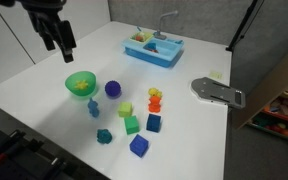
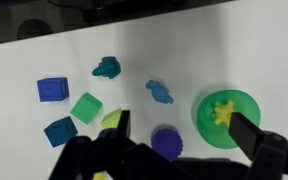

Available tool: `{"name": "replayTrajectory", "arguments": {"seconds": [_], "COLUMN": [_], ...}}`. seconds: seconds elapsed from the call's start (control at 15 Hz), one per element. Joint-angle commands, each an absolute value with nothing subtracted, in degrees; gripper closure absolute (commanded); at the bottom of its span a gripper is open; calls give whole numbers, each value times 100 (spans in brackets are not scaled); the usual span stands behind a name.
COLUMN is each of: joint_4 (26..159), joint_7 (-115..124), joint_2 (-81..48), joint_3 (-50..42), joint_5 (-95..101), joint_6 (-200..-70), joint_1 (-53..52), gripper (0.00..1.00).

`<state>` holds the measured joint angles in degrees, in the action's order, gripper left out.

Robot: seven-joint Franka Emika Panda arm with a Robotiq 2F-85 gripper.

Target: Put the blue thing into the bowl

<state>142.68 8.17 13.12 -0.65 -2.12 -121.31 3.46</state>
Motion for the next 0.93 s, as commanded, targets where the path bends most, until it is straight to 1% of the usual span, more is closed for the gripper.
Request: {"name": "replayTrajectory", "arguments": {"seconds": [0.0,0.07,0.13,0.53,0.87], "joint_4": [14133,14054,14251,14204,14331], "joint_7": [735,736,807,759,-88], "joint_2": [839,750,952,749,415], "joint_3": [-280,-334,-276,-342,-464], "joint_5": [-56,-216,-137,-42,-162], "joint_6": [-12432,-12332,-12380,-12490,-12724], "joint_1": [505,502,454,474,487], "gripper": [0,0,0,0,0]}}
